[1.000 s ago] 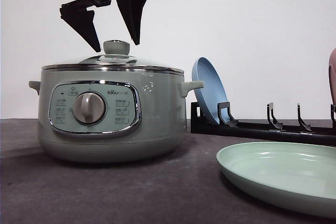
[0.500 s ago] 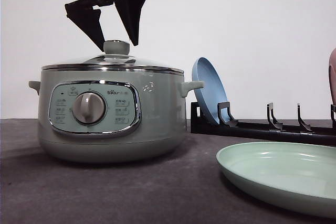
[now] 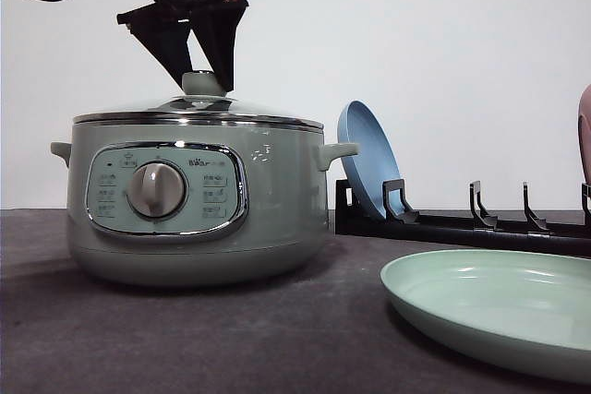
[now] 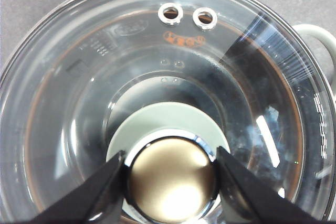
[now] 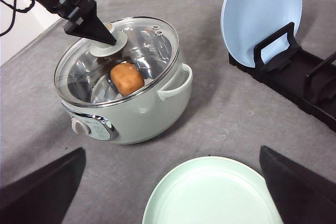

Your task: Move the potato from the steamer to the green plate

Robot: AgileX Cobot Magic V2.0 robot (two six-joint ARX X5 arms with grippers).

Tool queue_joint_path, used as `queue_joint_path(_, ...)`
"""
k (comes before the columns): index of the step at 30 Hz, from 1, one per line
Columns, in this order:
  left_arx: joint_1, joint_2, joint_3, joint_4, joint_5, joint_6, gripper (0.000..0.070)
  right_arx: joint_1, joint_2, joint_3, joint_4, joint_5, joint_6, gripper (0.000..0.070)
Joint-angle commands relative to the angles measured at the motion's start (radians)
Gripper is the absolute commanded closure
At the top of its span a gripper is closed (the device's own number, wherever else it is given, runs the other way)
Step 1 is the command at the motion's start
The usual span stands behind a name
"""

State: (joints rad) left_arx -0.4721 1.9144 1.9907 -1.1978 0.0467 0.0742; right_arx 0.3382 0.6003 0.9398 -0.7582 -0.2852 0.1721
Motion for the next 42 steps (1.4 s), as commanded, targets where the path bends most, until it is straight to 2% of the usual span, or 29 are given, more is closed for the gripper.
queue_joint_path(1,-0.006,0.024,0.025,-0.008,0.002,-0.008,0.0693,0.002,0.006,0.006,0.005,-0.001,-0.004,0.0)
queue_joint_path(9,-0.003,0.024,0.056,-0.012,0.001,-0.008,0.07,0.002,0.006,0.006,-0.001,0.001,-0.004,0.0)
queue_joint_path(23,0.0,0.0,0.351,-0.154,0.001,-0.045,0.07,0.002,0.006,0.006,-0.043,0.001,-0.004,0.0)
queue_joint_path(35,0.026,-0.082,0.36,-0.168,0.001,-0.035,0.07,0.002,0.006,0.006,-0.042,0.031,-0.004,0.0)
queue_joint_path(42,0.123,-0.082,0.36,-0.173,0.0,-0.033,0.07,0.002,0.006,0.006,-0.044,0.031,-0.004,0.0)
